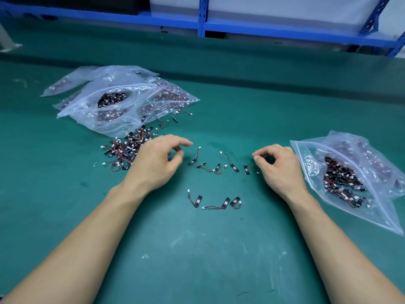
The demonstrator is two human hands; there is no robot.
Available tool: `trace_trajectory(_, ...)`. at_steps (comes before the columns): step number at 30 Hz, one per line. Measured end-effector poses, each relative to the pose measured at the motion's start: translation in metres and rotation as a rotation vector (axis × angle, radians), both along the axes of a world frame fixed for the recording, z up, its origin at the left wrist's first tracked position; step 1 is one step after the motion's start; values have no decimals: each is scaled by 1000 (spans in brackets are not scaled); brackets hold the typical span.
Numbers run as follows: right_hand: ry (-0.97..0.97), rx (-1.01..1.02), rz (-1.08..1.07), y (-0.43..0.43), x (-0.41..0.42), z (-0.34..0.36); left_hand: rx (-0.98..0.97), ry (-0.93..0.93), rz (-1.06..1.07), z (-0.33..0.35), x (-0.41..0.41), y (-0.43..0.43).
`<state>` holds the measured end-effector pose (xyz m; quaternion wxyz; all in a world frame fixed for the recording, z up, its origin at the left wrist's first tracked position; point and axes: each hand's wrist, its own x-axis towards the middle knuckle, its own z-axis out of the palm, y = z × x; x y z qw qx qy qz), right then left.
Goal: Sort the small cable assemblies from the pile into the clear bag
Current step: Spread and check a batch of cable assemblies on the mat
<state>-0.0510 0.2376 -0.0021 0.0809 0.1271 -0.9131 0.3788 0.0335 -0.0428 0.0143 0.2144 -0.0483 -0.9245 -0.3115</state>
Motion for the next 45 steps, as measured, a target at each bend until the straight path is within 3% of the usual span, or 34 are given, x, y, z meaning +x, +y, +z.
trace_trajectory(5, 3, 2, 1, 0, 0, 0, -467, -112, 189, -9, -25, -26)
trace_trajectory(8, 8, -13, 4, -1, 1, 0, -580, -195, 208, -10, -34, -38)
trace_trajectory(18, 0, -23, 11, -1, 1, 1, -292, 20, 136, -3, -33, -51)
trace_trajectory(25, 5, -10, 8, -1, 1, 2, -115, 161, 226, -4, -31, -52)
trace_trajectory(30, 0, -13, 5, -1, 0, 1, -5, 130, 279, -7, -30, -56)
trace_trajectory(34, 1, -24, 9, 0, 1, 0, -140, -21, 165, -10, -29, -55)
trace_trajectory(37, -3, -20, 5, 0, 1, 0, -291, -115, 195, -10, -28, -53)
trace_trajectory(45, -16, -27, 2, -1, 2, 2, -364, -124, 266, -7, -29, -49)
